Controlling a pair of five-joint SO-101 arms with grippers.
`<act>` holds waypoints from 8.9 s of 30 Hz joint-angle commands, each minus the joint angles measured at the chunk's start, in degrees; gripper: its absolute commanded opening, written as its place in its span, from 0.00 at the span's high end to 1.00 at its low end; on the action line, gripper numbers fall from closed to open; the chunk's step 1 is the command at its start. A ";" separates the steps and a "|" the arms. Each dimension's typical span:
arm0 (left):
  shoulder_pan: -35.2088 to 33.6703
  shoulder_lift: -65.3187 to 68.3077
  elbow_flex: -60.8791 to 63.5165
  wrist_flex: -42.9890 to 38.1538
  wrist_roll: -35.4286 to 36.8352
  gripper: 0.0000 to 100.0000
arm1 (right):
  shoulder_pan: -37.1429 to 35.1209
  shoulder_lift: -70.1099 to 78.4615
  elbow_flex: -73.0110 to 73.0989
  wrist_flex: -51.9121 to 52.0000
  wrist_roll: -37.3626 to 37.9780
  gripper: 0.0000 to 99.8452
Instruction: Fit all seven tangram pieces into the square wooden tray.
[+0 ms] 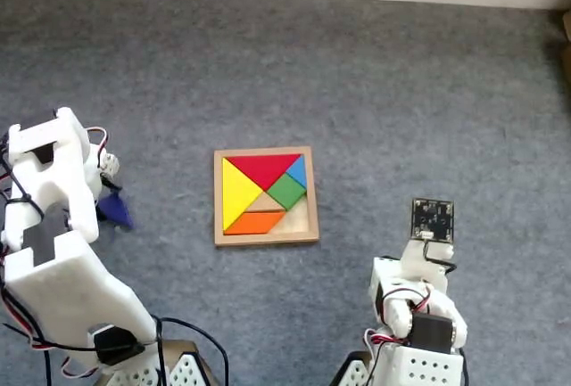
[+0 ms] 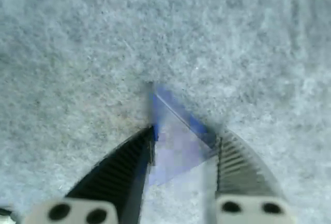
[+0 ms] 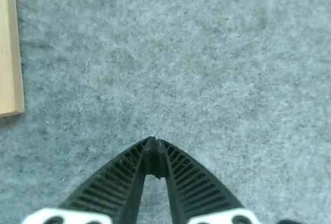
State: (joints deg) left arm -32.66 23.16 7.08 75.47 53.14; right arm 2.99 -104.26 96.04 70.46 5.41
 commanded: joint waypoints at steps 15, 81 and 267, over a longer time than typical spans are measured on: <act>10.33 -14.99 -2.15 7.12 -21.89 1.00 | 0.92 -0.66 3.91 -0.92 0.62 0.99; 35.03 -52.18 50.24 -19.16 -97.32 0.88 | 0.75 -0.66 3.91 -1.27 0.44 0.99; 33.71 -46.73 51.65 -16.62 -55.91 0.76 | 0.92 -0.66 3.91 -1.27 0.35 0.99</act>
State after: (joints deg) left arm 2.51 -26.33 61.85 59.30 -3.56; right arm 3.16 -104.26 96.04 70.46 5.41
